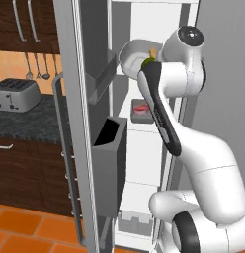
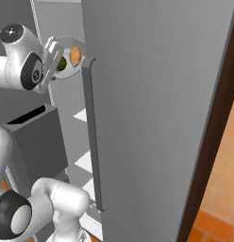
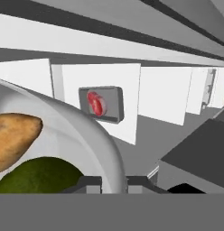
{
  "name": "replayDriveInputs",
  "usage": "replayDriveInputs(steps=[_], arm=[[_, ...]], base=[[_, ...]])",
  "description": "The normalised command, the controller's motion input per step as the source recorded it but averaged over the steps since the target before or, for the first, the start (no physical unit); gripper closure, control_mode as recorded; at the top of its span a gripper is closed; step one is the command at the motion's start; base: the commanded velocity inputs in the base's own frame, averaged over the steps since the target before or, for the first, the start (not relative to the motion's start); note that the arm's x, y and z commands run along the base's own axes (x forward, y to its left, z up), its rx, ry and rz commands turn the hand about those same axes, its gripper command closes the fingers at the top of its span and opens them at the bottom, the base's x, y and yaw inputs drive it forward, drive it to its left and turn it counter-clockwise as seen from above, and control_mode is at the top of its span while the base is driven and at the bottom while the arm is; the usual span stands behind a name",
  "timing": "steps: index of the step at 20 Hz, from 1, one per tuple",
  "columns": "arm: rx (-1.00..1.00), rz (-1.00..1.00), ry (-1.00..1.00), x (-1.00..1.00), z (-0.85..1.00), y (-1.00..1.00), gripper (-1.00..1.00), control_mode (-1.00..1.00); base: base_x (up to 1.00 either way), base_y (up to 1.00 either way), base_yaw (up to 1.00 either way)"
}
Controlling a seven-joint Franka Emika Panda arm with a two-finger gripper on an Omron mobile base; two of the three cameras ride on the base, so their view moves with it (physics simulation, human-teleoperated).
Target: Take the meat container that has the steak and place it on the second highest rack of the freezer. Then take the vegetable container that has the lime and potato and place it on the highest rack of the freezer.
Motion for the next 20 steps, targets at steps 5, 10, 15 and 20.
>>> replayDriveInputs(steps=[5, 10, 15, 20], arm=[[0.0, 0.0, 0.01, 0.91, 0.0, -0.02, 1.0, -1.0], [0.0, -0.03, 0.03, 0.84, -0.01, -0.11, 1.0, -1.0], [0.0, -0.09, 0.01, 0.51, 0.0, -0.28, 1.0, -1.0], [-0.01, -0.05, 0.0, 0.61, 0.0, -0.09, 1.0, -1.0]], base=[[0.0, 0.0, 0.0], [0.0, 0.0, 0.0], [0.0, 0.0, 0.0], [0.0, 0.0, 0.0]])
